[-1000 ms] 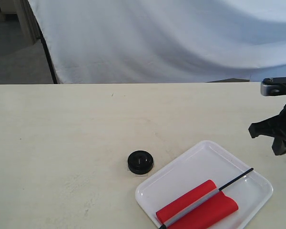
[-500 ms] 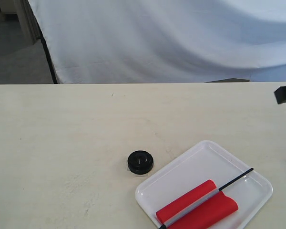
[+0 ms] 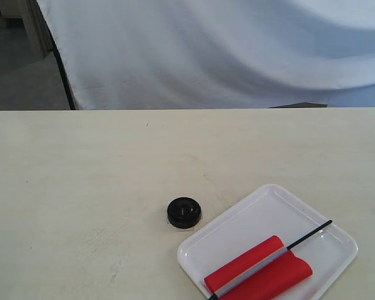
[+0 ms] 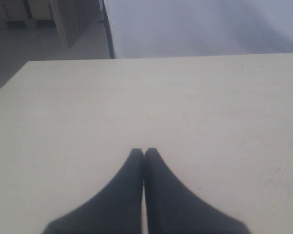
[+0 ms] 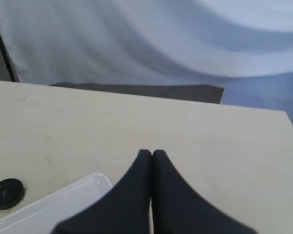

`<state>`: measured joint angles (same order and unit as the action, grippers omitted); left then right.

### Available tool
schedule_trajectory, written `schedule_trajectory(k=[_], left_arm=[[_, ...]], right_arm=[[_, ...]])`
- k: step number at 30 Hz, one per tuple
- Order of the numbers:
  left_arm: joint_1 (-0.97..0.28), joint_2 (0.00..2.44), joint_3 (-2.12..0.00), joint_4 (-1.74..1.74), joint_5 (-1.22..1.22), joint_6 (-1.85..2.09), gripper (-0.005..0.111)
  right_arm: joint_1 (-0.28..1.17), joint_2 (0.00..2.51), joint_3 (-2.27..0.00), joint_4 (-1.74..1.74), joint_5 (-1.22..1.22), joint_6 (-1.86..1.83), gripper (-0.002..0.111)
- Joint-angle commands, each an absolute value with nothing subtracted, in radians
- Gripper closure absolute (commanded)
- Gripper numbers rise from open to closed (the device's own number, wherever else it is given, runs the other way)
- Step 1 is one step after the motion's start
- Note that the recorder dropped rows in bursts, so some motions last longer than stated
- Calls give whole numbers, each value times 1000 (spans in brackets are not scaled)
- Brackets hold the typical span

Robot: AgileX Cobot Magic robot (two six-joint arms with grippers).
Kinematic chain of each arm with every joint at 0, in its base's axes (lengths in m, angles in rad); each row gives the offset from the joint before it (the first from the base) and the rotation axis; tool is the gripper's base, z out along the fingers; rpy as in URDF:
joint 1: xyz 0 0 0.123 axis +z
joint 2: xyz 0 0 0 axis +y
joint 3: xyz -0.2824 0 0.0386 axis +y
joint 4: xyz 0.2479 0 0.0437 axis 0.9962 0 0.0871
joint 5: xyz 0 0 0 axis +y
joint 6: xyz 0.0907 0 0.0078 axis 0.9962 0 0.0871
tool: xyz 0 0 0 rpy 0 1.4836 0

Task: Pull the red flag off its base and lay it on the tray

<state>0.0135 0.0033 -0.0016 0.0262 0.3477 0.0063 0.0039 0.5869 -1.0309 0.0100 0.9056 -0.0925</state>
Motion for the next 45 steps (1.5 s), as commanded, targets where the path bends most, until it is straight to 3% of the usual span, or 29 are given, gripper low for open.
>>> schedule_trajectory(k=[1,19,25,35,45], left_arm=[[11,0,0,29,343,0,107],[11,0,0,29,343,0,107],[11,0,0,29,343,0,107],[11,0,0,29,343,0,107],[11,0,0,29,343,0,107]], right_arm=[[3,466,-1034,7,975,-93,109],[3,16,-880,-11,1072,-124,109],[3,0,-824,0,1093,-128,109],[3,0,-600,0,642,-109,109],[3,0,-216,0,91,-109,109]])
